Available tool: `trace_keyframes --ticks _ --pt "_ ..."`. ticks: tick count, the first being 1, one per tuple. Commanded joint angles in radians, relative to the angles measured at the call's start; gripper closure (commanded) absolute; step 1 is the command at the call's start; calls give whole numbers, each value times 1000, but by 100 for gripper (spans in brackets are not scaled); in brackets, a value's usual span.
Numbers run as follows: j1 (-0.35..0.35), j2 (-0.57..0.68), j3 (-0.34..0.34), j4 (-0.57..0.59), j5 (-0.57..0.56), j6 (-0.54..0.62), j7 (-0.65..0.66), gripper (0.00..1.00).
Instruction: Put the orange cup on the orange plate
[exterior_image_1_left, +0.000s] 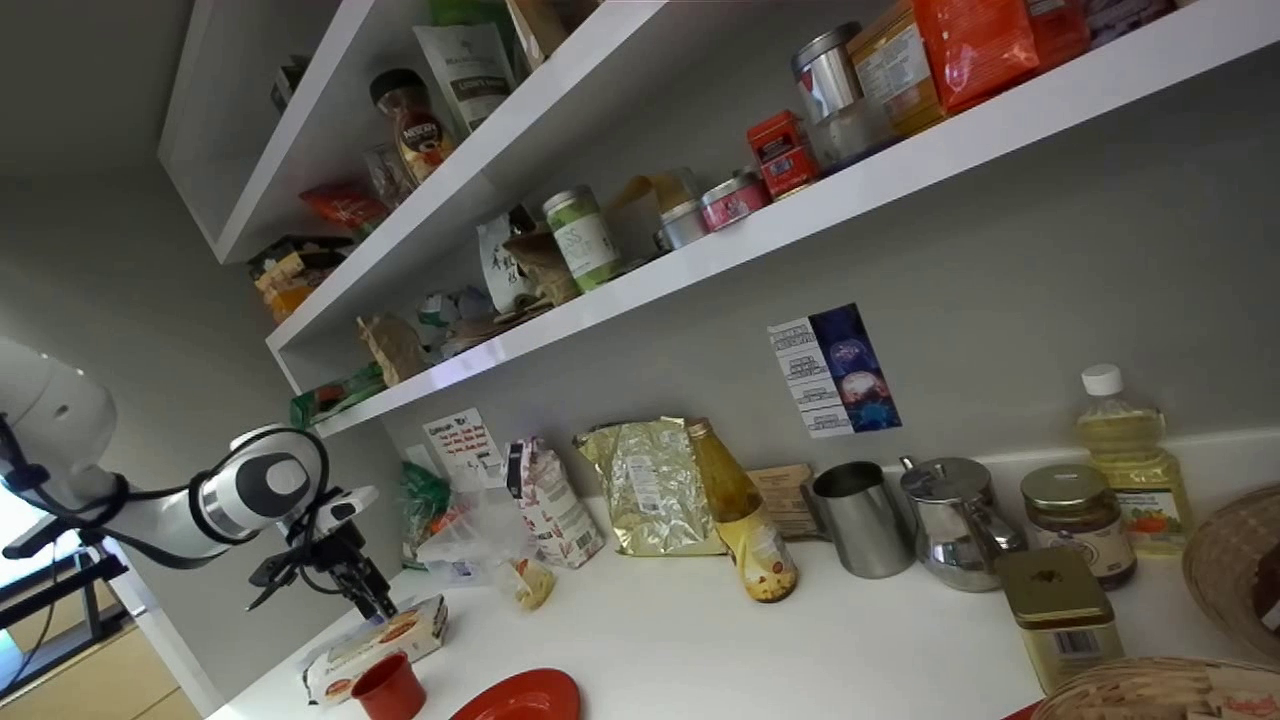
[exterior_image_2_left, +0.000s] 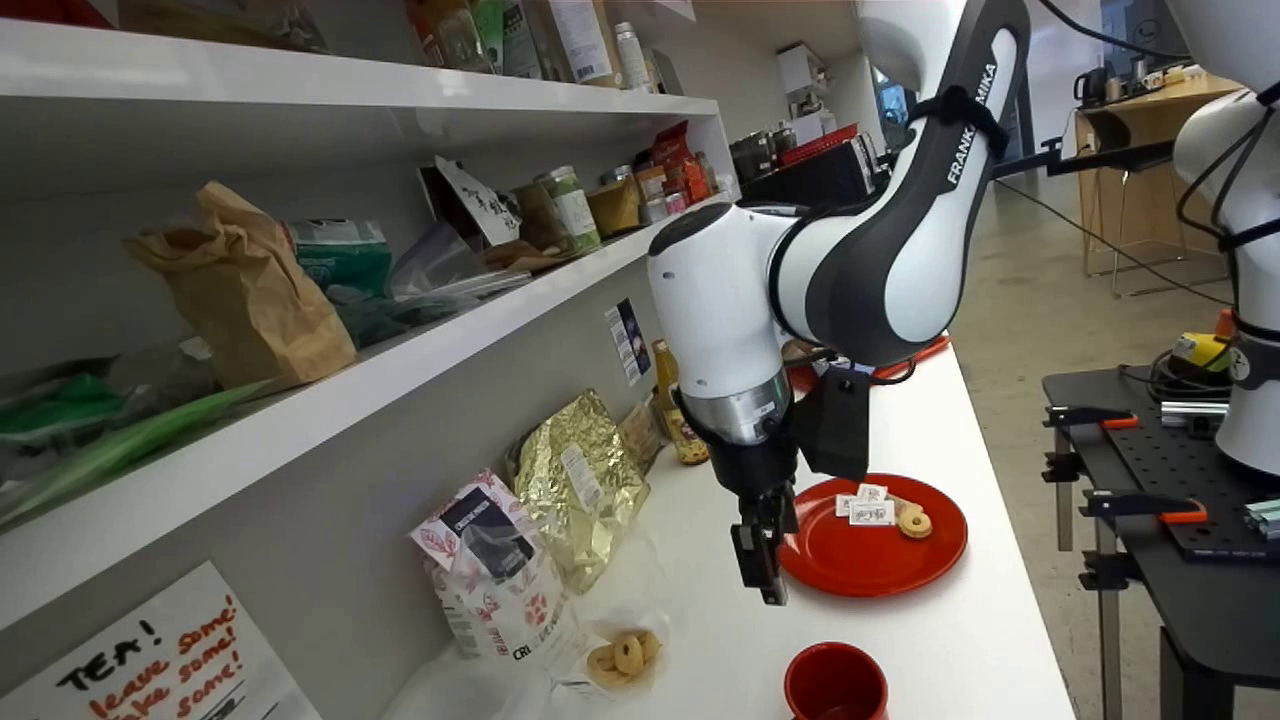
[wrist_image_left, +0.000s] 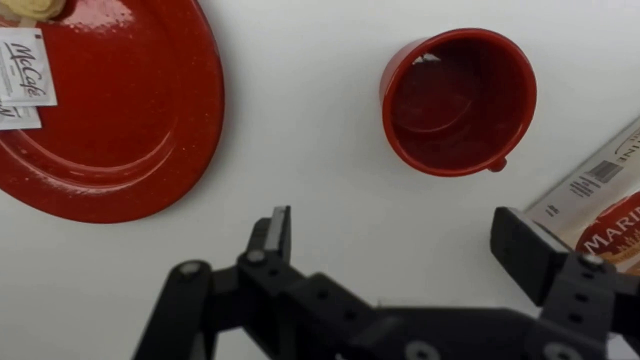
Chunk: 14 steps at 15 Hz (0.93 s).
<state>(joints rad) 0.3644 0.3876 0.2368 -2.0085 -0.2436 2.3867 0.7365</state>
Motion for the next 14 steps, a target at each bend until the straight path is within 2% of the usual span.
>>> trace_keyframes --ticks 1,14 --pt "35 78 -32 76 39 -48 -28 0" --pt "60 201 -53 136 110 -123 -50 0"
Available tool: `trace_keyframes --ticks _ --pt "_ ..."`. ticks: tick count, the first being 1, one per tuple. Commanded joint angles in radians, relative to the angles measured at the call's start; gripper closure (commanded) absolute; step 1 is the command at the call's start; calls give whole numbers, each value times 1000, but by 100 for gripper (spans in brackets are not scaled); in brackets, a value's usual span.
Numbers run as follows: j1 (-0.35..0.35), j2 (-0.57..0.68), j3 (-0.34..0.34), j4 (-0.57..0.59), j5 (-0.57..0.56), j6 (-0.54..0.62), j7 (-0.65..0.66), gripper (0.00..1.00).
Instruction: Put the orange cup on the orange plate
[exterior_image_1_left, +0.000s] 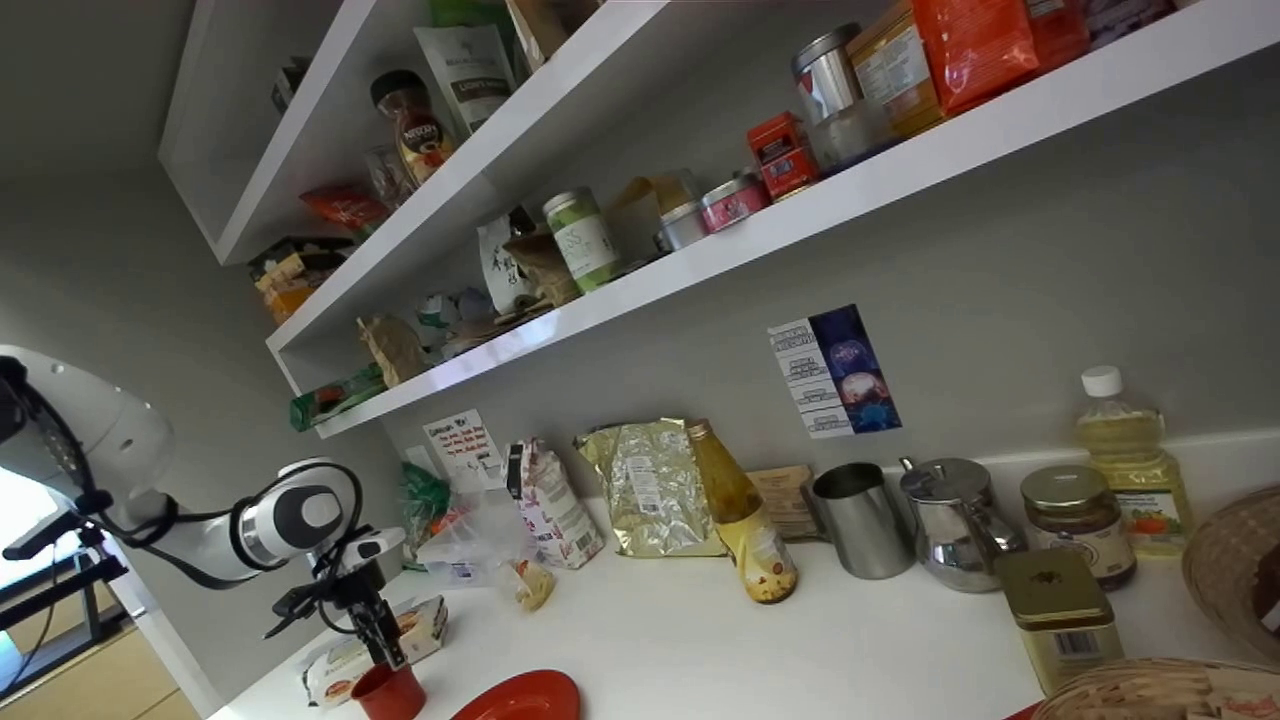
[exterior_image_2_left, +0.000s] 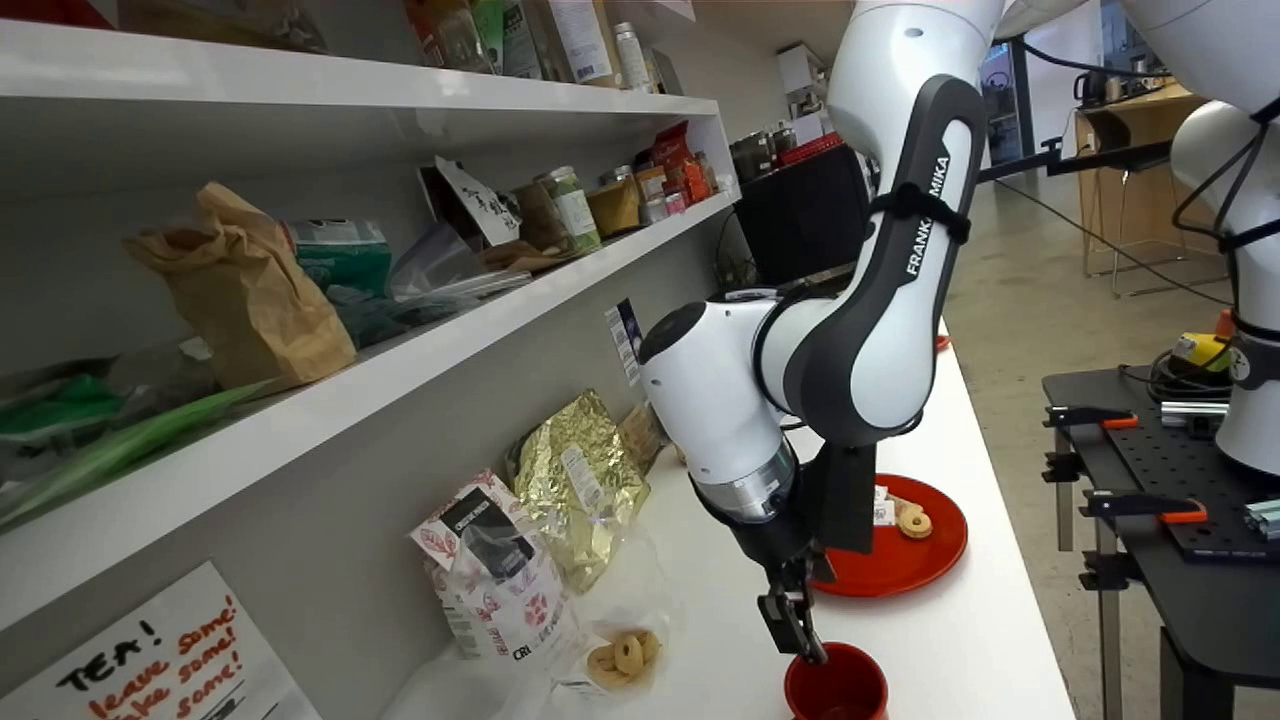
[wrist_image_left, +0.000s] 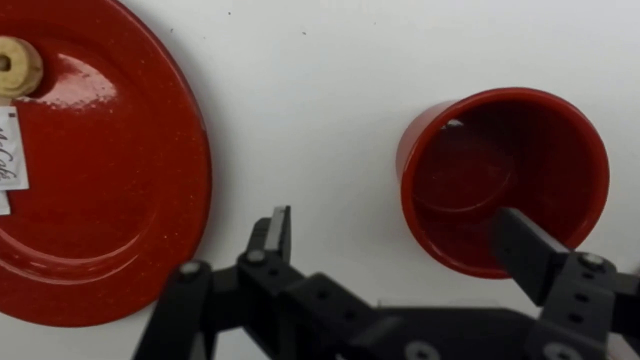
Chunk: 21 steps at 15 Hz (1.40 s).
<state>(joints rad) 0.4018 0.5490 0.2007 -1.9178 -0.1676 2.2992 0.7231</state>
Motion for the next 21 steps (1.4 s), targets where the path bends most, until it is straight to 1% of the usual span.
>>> trace_keyframes --ticks 1,5,6,7,9,11,13,16,17,18,20,21 --pt "26 48 -18 46 37 -40 -37 0" --pt "25 79 -19 50 56 -53 -50 0" --pt "23 85 -19 49 54 -58 -67 25" --pt "25 89 -24 49 50 -61 -73 26" --pt "22 93 -29 50 56 -68 -89 40" --pt "20 95 -34 52 60 -74 -98 56" --pt "18 95 -39 53 62 -79 -104 70" --pt "14 94 -44 54 71 -84 -114 94" --pt "13 94 -46 54 75 -85 -119 99" --pt "11 91 -47 54 79 -85 -123 100" --pt "6 77 -48 54 88 -85 -132 100" --pt "5 73 -49 54 90 -84 -136 98"
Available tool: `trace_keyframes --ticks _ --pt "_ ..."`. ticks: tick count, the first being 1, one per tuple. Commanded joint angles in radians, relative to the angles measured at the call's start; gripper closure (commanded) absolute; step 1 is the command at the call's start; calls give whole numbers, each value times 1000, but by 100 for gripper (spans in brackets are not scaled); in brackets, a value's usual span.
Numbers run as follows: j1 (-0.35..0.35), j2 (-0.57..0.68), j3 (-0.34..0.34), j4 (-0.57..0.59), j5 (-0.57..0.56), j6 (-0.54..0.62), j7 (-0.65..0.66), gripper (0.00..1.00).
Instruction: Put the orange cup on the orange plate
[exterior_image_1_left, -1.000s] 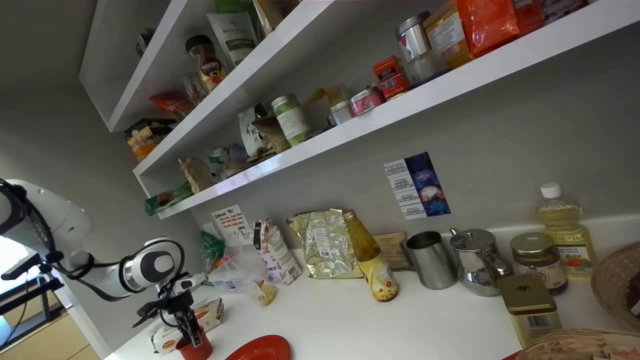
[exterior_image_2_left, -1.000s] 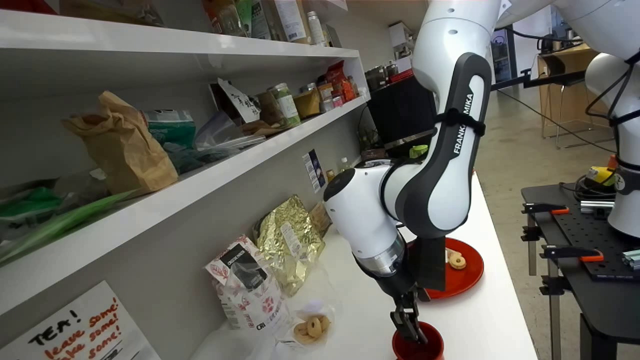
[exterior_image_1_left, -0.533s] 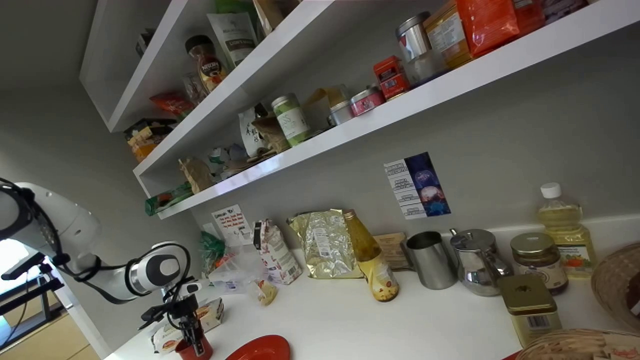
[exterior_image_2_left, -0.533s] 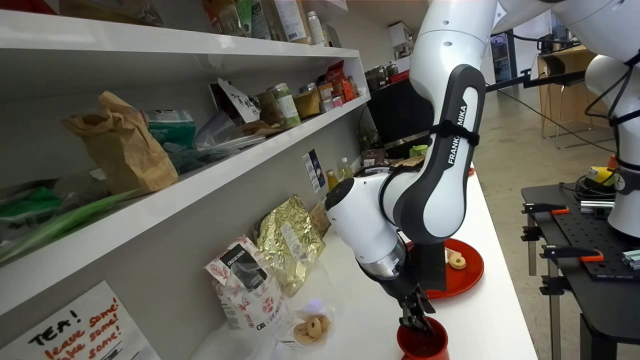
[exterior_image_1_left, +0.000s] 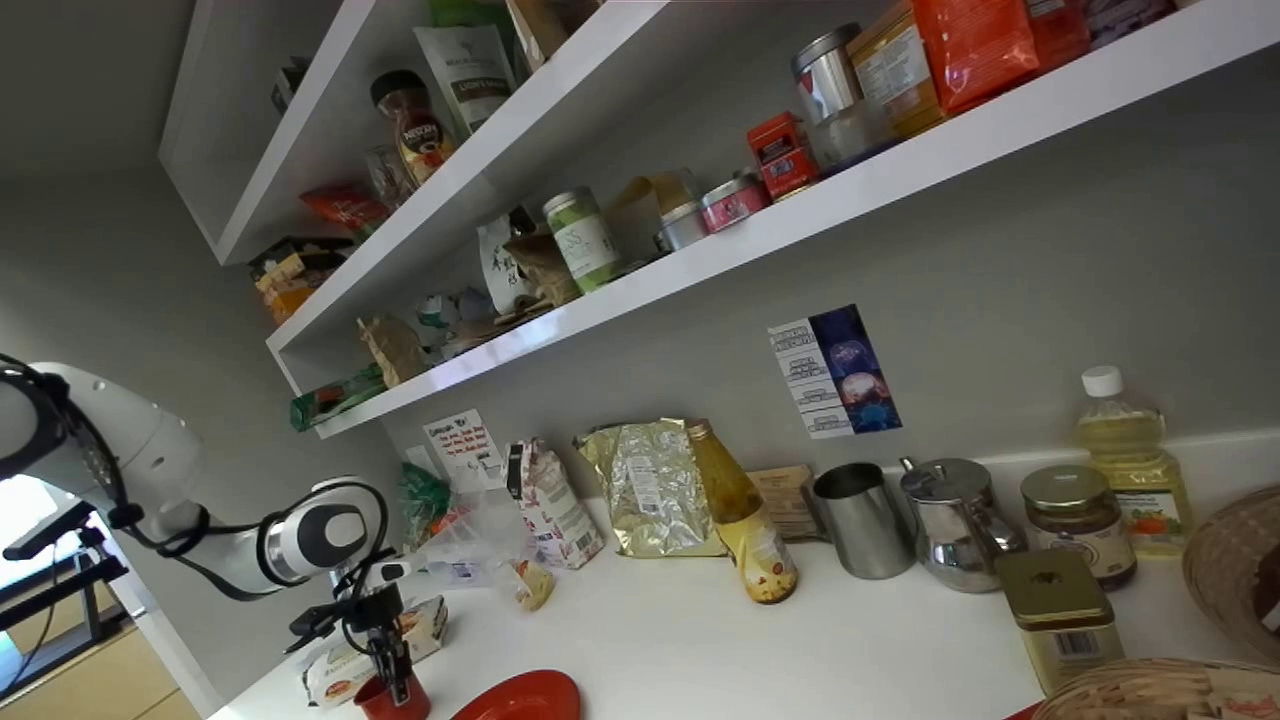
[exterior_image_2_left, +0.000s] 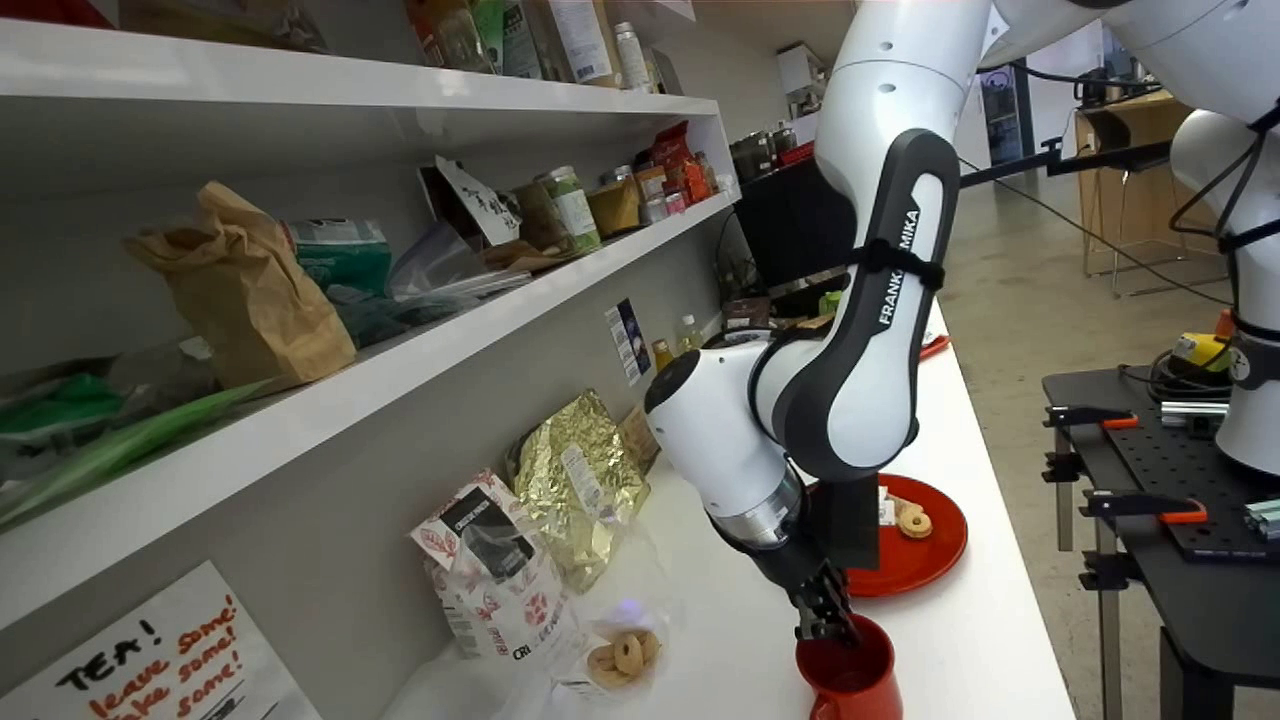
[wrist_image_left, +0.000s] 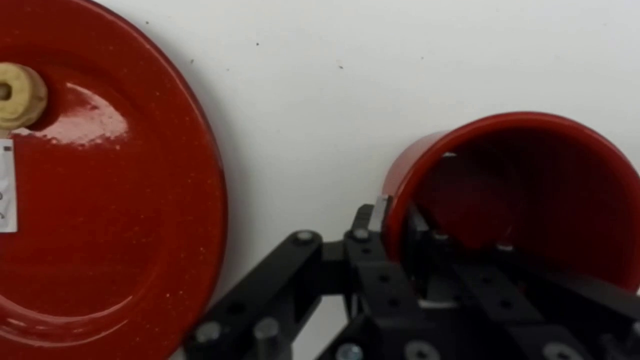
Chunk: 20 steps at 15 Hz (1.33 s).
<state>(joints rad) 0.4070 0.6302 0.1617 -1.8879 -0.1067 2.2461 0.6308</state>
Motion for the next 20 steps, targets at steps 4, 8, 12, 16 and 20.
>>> trace_keyframes --ticks 4,8,12,16,20 --pt "-24 -91 -16 -13 33 -16 -63 98" --pt "-59 -179 -37 -64 29 2 -70 98" --pt "-113 -240 -62 -139 38 22 -72 98" --pt "-170 -271 -82 -212 56 43 -81 98" --pt "-220 -283 -102 -274 93 71 -96 98"
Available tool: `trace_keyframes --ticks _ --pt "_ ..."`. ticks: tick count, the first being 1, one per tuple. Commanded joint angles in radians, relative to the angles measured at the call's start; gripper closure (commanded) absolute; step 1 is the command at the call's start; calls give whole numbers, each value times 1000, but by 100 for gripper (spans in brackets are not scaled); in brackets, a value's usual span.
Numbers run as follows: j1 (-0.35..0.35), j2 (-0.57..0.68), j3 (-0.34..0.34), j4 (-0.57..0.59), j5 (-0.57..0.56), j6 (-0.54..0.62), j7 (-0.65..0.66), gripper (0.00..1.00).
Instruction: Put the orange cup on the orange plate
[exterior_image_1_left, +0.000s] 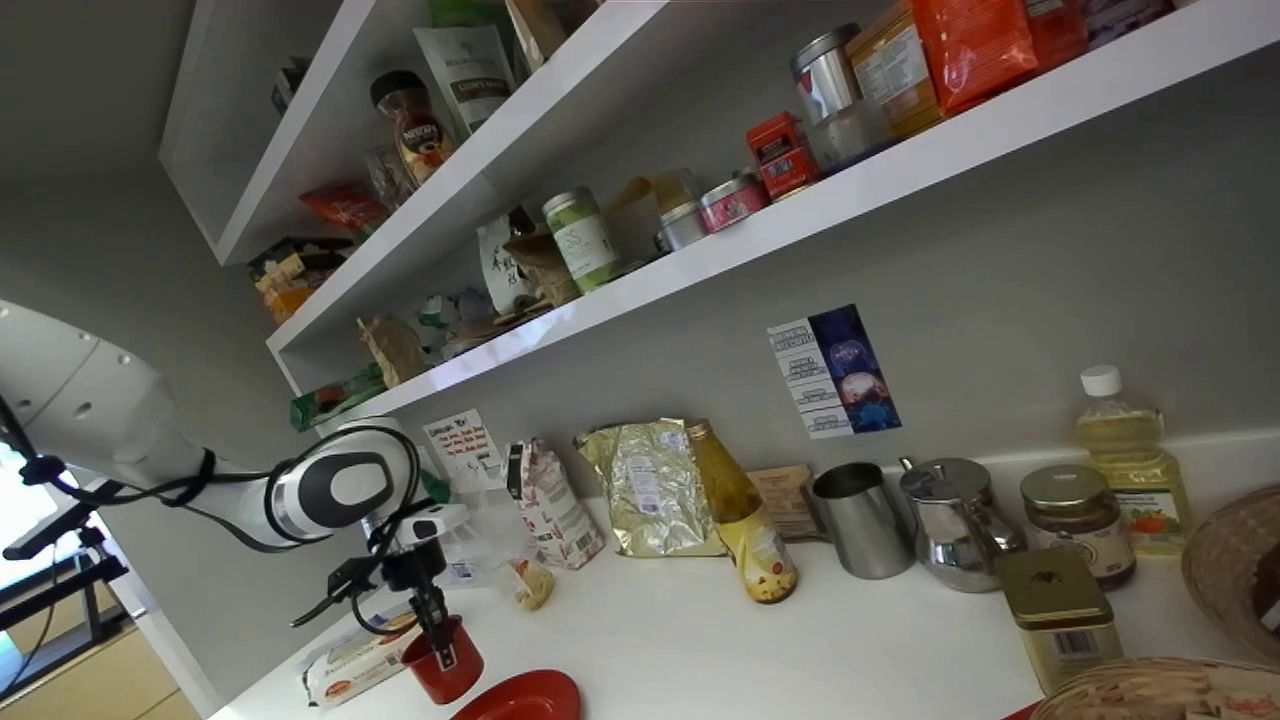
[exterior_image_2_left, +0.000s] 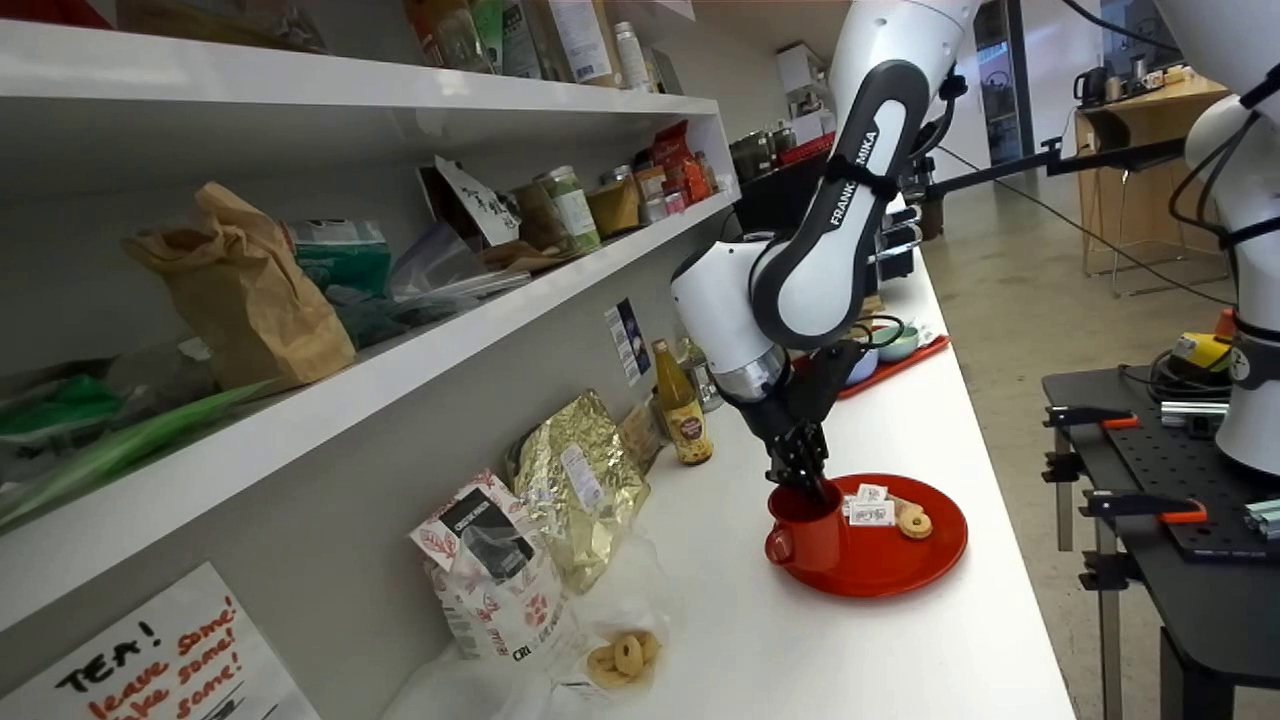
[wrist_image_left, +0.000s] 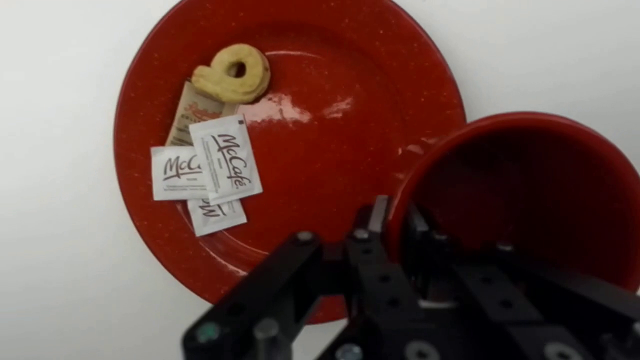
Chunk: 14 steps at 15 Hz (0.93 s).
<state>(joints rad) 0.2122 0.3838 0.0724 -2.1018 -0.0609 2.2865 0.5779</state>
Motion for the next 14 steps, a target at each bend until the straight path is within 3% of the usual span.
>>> trace_keyframes --ticks 1,14 --pt "-35 -35 -18 -71 55 36 -48 98" --pt "-64 4 -22 -156 142 73 -80 98"
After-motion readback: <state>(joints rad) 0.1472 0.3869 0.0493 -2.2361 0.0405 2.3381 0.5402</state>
